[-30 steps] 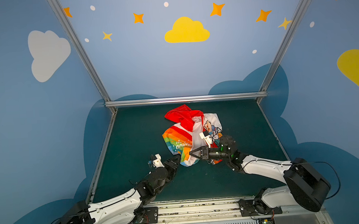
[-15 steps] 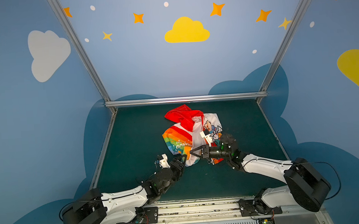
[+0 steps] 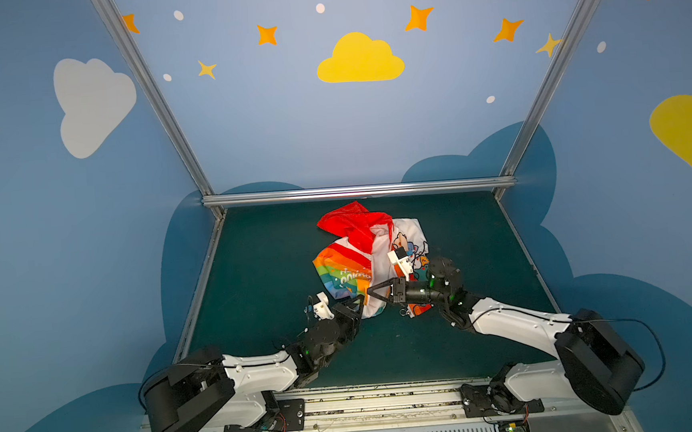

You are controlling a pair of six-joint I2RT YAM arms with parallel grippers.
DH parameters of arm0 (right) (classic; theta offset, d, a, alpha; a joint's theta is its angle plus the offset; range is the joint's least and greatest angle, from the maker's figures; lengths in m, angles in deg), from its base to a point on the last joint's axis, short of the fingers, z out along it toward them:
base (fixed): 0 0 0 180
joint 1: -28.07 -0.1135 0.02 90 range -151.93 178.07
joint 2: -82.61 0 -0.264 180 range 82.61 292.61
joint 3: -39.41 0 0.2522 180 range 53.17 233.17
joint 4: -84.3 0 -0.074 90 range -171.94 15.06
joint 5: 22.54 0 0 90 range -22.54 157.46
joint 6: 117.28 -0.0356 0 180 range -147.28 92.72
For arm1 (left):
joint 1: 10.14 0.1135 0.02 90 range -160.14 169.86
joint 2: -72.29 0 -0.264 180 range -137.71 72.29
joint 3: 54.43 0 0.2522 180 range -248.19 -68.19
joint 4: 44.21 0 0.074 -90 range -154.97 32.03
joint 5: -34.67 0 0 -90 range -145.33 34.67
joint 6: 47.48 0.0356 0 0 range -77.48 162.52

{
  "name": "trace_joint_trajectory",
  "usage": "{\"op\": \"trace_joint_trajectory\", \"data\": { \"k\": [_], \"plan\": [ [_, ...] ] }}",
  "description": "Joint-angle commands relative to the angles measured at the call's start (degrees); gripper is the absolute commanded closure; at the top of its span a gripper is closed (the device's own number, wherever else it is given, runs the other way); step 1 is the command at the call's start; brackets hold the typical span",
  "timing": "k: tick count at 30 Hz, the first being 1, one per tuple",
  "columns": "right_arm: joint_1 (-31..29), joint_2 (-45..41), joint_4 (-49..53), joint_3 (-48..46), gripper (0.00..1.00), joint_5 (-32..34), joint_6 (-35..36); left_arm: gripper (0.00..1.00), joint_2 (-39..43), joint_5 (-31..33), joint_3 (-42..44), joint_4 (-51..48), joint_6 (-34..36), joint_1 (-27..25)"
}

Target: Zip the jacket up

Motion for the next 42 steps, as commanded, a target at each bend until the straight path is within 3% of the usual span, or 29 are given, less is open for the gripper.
{"op": "trace_joint_trajectory", "data": {
  "k": [1, 5, 9, 18, 24, 42],
  "plan": [
    [0.5, -3.1, 1.1, -1.1, 1.00, 0.0, 0.3, 0.97, -1.4, 0.5, -1.5, 3.6, 0.9, 0.0],
    [1.2, -5.4, 4.9, -1.3, 1.00, 1.1, 1.9, 0.97, -1.6, -0.8, -2.0, 3.6, 2.7, -0.3],
    [2.3, -4.7, 2.4, -1.4, 1.00, -0.2, 1.0, 0.97, -1.3, -2.8, -3.9, 1.6, 4.6, -0.8],
    [4.1, -1.6, 1.1, 0.9, 1.00, -1.2, 0.5, 0.97, -2.2, -3.7, -2.6, 9.2, 4.4, -1.0],
    [4.7, -1.5, 2.2, 1.2, 1.00, -1.8, 1.0, 0.97, -3.1, -4.3, -3.7, 8.4, 4.2, -1.0],
    [4.8, -2.7, 14.8, 2.8, 1.00, 2.9, 6.5, 0.97, -6.5, -1.2, -4.6, 12.7, 5.2, -2.6]
  ]
}}
